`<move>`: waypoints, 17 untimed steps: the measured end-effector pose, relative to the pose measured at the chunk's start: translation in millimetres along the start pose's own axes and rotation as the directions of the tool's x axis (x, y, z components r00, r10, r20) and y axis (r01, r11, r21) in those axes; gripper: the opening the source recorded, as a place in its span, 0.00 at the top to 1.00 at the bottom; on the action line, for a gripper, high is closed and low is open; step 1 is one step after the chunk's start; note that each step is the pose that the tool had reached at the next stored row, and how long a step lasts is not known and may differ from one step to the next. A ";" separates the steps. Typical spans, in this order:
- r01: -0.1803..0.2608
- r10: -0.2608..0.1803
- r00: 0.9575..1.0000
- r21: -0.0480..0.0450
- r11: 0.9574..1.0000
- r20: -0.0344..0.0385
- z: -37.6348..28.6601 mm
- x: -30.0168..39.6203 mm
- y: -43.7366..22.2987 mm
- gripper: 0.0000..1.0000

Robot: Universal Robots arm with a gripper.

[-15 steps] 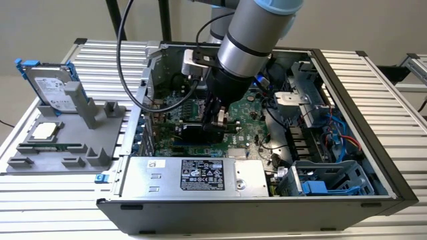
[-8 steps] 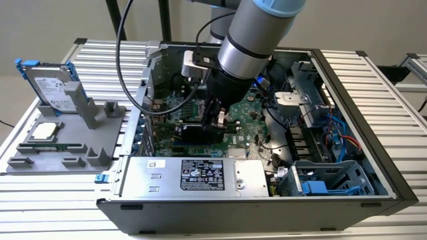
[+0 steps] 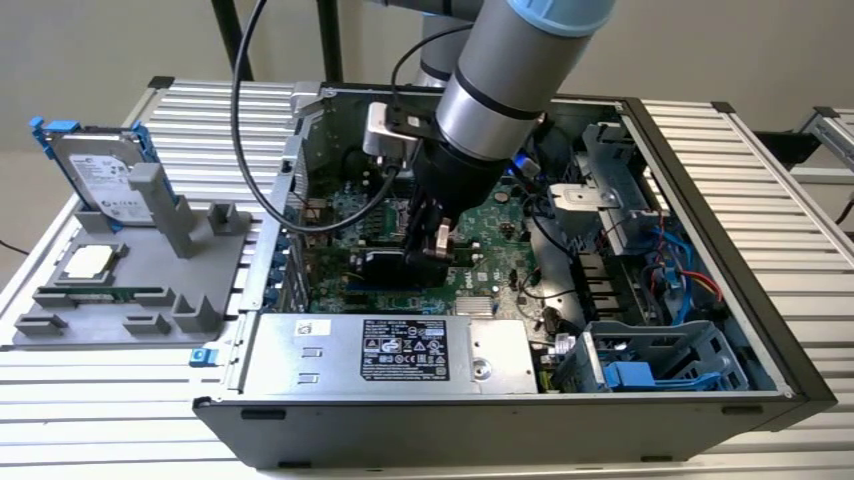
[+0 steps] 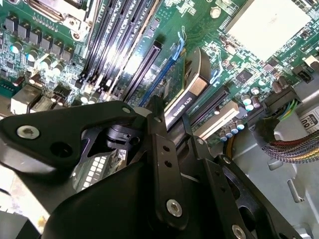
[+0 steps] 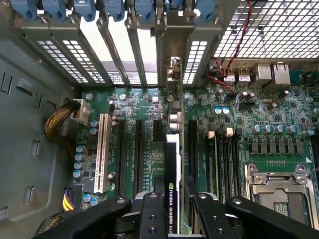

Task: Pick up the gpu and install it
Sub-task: 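Insert the gpu into the slot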

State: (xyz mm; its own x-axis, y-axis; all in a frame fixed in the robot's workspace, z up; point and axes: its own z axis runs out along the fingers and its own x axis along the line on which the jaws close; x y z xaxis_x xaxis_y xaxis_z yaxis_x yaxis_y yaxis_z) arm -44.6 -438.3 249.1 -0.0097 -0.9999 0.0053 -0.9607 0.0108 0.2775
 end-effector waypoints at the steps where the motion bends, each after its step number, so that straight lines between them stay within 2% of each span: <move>1: 0.000 0.000 1.000 -0.001 1.000 0.000 0.0 0.4 -0.1 1.00; 6: 0.000 0.000 1.000 -0.001 1.000 0.000 0.6 0.9 -0.3 1.00; 10: 0.000 0.000 1.000 -0.001 1.000 0.000 4.4 0.9 -1.4 1.00; 17: 0.000 0.000 1.000 -0.001 1.000 0.000 5.7 0.8 0.8 1.00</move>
State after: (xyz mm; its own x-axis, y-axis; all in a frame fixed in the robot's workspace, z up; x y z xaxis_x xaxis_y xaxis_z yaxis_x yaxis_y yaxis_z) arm -47.0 -439.1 243.9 -0.0097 -0.9999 0.0049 -0.9605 0.0107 0.2782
